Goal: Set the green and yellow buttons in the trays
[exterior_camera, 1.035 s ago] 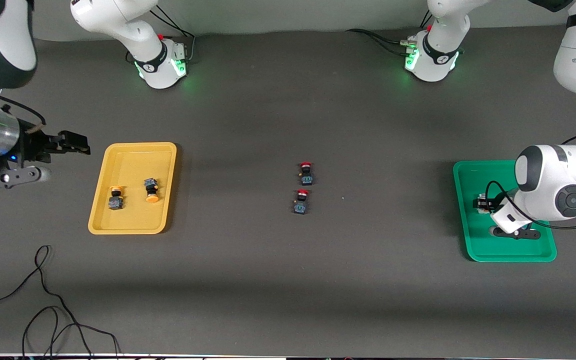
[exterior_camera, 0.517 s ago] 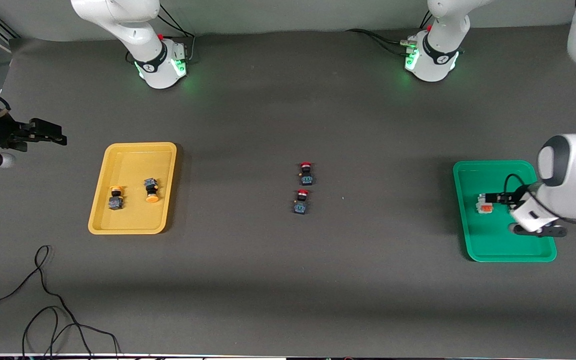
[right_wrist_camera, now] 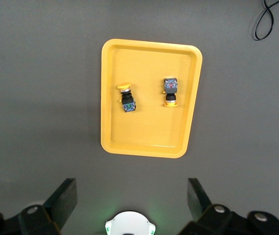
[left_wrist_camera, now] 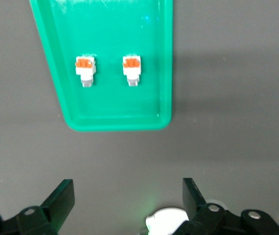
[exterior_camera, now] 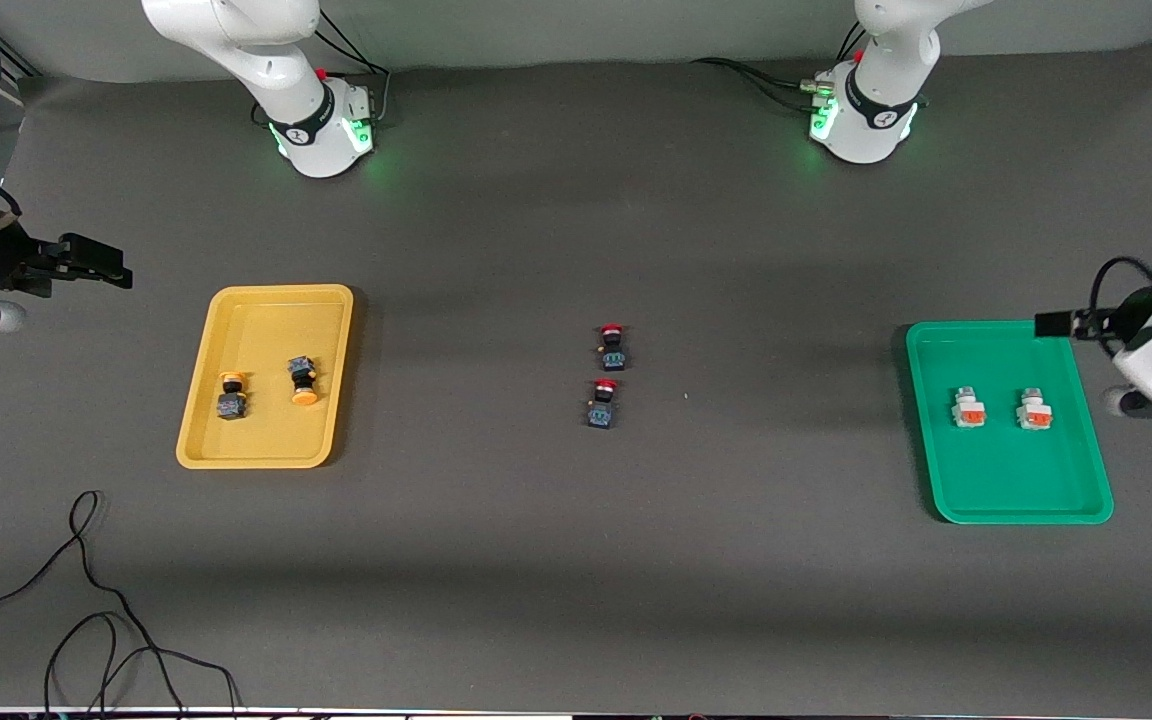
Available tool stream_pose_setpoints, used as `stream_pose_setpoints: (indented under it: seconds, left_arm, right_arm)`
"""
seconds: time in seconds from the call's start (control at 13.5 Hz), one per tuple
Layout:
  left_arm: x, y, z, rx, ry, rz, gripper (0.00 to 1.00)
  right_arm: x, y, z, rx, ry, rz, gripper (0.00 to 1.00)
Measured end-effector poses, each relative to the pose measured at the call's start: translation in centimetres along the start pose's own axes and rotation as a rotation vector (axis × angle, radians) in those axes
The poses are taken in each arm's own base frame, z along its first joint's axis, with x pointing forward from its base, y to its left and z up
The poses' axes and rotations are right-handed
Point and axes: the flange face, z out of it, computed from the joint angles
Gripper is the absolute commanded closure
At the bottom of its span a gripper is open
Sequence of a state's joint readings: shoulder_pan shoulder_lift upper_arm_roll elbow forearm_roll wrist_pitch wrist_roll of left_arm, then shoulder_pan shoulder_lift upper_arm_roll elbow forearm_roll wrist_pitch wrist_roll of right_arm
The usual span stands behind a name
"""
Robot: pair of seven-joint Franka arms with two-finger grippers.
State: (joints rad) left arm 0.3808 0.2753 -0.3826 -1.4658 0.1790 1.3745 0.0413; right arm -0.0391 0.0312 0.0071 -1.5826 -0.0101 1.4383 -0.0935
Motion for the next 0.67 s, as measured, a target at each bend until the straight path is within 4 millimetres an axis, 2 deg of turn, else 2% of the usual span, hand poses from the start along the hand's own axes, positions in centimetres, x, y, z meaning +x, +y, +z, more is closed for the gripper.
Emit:
stream_pose_setpoints:
  seconds: [0.15, 0.3, 0.44, 0.67]
  left_arm:
    - [-1.6, 0.2, -3.5, -0.002, 0.010, 0.000, 0.01]
    - [-2.5, -0.1, -5.6, -0.005, 0.031, -0.006, 0.01]
    - [-2.8, 0.3, -6.3, -0.008, 0.036, 0.000, 0.01]
    - [-3.4, 2.3, -7.1, -0.004, 0.026, 0.031, 0.01]
  right_arm:
    - [-0.1, 0.0, -0.2, 0.000, 0.004, 0.002, 0.00]
    - [-0.2, 0.0, -0.3, -0.001, 0.006, 0.003, 0.00]
    - [-0.2, -0.1, -0.3, -0.001, 0.007, 0.003, 0.00]
    - [-0.2, -0.1, -0.3, -0.001, 0.007, 0.003, 0.00]
